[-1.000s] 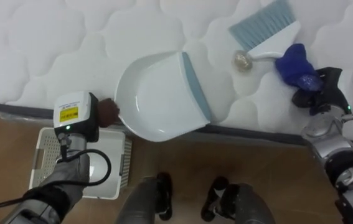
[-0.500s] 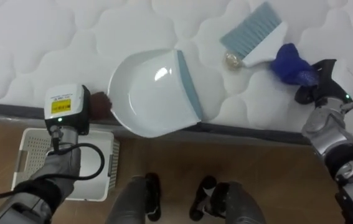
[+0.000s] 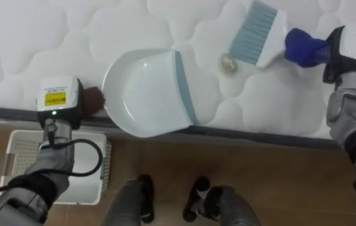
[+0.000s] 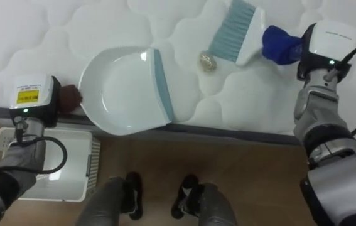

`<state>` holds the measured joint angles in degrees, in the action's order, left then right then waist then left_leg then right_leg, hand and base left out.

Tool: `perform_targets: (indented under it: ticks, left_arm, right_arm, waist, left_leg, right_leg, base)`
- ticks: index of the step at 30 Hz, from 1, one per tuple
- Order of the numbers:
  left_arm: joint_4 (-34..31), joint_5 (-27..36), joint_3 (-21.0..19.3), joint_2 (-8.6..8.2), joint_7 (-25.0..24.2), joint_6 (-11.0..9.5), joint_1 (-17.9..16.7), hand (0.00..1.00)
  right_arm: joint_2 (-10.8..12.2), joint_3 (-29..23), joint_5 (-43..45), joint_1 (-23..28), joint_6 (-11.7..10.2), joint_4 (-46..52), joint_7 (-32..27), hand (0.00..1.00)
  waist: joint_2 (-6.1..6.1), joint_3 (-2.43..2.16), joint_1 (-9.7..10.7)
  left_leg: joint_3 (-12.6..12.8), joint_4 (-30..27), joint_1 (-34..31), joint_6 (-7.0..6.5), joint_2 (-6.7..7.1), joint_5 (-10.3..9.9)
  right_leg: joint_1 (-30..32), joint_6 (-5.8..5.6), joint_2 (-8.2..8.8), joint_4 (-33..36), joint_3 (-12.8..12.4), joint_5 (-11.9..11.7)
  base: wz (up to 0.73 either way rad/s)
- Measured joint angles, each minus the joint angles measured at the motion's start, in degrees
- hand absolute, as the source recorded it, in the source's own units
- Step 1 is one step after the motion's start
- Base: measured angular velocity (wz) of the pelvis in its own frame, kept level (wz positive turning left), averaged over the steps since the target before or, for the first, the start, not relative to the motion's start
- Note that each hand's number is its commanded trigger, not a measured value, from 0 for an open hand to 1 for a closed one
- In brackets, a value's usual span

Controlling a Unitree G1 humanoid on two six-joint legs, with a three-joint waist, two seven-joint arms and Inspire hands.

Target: Clean bed

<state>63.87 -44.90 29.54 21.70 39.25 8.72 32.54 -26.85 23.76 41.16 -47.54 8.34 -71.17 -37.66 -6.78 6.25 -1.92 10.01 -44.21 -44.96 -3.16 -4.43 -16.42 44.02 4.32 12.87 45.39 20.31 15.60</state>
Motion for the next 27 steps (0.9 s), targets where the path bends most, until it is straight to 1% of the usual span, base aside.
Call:
perform_targets:
  ticks: [2, 3, 6, 10, 12, 14, 15, 16, 18, 19, 21, 25, 27]
  left_arm:
    - [-0.07, -0.89, 0.03, 0.67, 0.01, 0.02, 0.09, 1.00]
    - [-0.38, -1.40, 0.03, 0.91, -0.02, 0.02, 0.09, 1.00]
    - [-1.03, -3.03, 0.02, 1.51, -0.21, 0.10, 0.09, 1.00]
    - [-1.23, -4.31, -0.11, 1.72, -0.10, 0.57, 0.11, 1.00]
    - [-1.24, -4.34, -0.09, 2.08, -0.02, 1.03, 0.11, 1.00]
    - [-1.24, -4.33, -0.05, 2.21, -0.01, 1.10, 0.13, 1.00]
    - [-1.23, -4.33, -0.05, 2.30, -0.02, 1.10, 0.14, 1.00]
    - [-1.19, -4.34, -0.07, 2.39, -0.02, 1.10, 0.15, 1.00]
    - [-1.26, -4.68, -0.14, 2.73, -0.23, 1.19, 0.34, 1.00]
    - [-1.28, -4.68, -0.15, 2.81, -0.34, 1.19, 0.38, 1.00]
    - [-1.79, -4.70, -0.13, 3.16, -1.14, 1.19, 0.45, 1.00]
    - [-2.35, -4.77, -0.08, 3.42, -2.24, 1.18, 0.51, 1.00]
    - [-2.68, -4.80, -0.06, 3.43, -2.60, 1.17, 0.52, 1.00]
  right_arm:
    - [-0.02, -0.02, 1.57, -0.83, 0.23, -0.01, -0.64, 1.00]
    - [-0.27, -0.04, 3.17, -1.37, 0.56, 0.01, -1.39, 1.00]
    - [-0.53, -0.03, 8.17, -2.80, 0.71, 0.02, -2.18, 1.00]
    - [-0.57, 0.52, 14.50, -3.15, 1.76, 1.28, -2.24, 1.00]
    - [-0.71, 2.22, 17.25, -3.16, 2.17, 2.97, -1.91, 1.00]
    - [-1.02, 2.84, 18.95, -3.16, 2.38, 4.26, -1.19, 1.00]
    - [-1.16, 3.40, 20.10, -3.17, 2.52, 4.98, -0.84, 1.00]
    - [-1.20, 4.05, 20.57, -3.24, 2.59, 5.19, -0.71, 1.00]
    - [-2.13, 5.93, 24.96, -3.41, 2.62, 7.30, 0.76, 1.00]
    - [-2.34, 6.65, 25.42, -3.57, 2.63, 7.87, 1.17, 1.00]
    - [-3.09, 8.97, 26.57, -3.61, 3.09, 10.32, 2.94, 1.00]
    - [-3.13, 10.81, 27.13, -3.65, 3.96, 11.70, 5.91, 1.00]
    - [-3.18, 11.11, 27.13, -3.65, 4.24, 12.02, 7.74, 1.00]
  waist:
    - [-0.77, -0.08, 0.15]
    - [-1.01, -0.05, 0.14]
    - [-1.35, -0.05, 0.17]
    - [-1.74, 0.02, 0.13]
    - [-2.36, -0.01, 0.22]
    - [-2.55, 0.00, 0.29]
    - [-2.56, 0.00, -0.05]
    - [-2.63, 0.04, -0.11]
    - [-2.78, 0.04, -0.31]
    - [-2.78, 0.04, -0.41]
    - [-2.83, 0.02, -0.45]
    - [-2.83, 0.02, -0.38]
    - [-2.83, 0.02, -0.37]
  left_leg:
    - [-0.05, 0.06, -0.01, 0.00, 0.00, 0.00]
    - [-0.04, 0.05, 0.00, 0.00, 0.00, 0.00]
    - [-0.07, 0.02, -0.01, -0.01, 0.00, 0.01]
    - [0.08, -0.14, 0.04, -0.04, -0.15, 0.02]
    - [0.16, -0.16, 0.19, -0.04, -0.19, 0.02]
    - [0.14, -0.30, 0.26, -0.04, -0.33, 0.02]
    - [0.18, -0.38, 0.29, -0.04, -0.82, 0.02]
    - [0.19, -0.34, 0.36, -0.04, -1.02, 0.02]
    - [0.35, -0.32, 0.37, -0.03, -1.79, 0.02]
    - [0.37, -0.28, 0.36, -0.02, -1.98, 0.03]
    - [0.14, 0.36, 0.42, -0.02, -2.03, 0.38]
    - [-0.10, 1.06, 0.61, -0.09, -2.28, 0.65]
    - [-0.69, 1.46, 0.64, -0.22, -2.26, 0.77]
  right_leg:
    - [-0.01, -0.01, -0.03, -0.04, 0.05, -0.01]
    - [-0.04, -0.05, -0.02, -0.06, 0.08, -0.03]
    - [-0.13, -0.07, -0.01, -0.12, 0.15, -0.04]
    - [-0.13, -0.05, -0.03, -0.10, 0.10, -0.05]
    - [-0.12, 0.00, 0.02, 0.02, 0.06, -0.08]
    - [-0.31, 0.08, -0.11, -0.10, 0.09, -0.13]
    - [-0.61, 0.16, -0.67, -0.70, 0.17, -0.49]
    - [-0.78, 0.19, -0.97, -1.12, 0.18, -0.72]
    - [-1.01, 0.33, -1.75, -2.16, 0.21, -1.43]
    - [-1.10, 0.37, -2.04, -2.61, 0.19, -1.70]
    - [-1.61, 0.33, -2.33, -3.78, 0.59, -2.30]
    - [-2.64, 0.14, -3.05, -5.88, 1.23, -3.30]
    - [-3.20, -0.09, -3.29, -6.94, 1.66, -3.74]
  base:
    - [0.00]
    - [0.00]
    - [0.00]
    - [-0.01]
    - [-0.03]
    - [-0.03]
    - [-0.09]
    - [-0.12]
    - [-0.15]
    - [-0.13]
    - [-0.02]
    - [0.01]
    - [0.02]
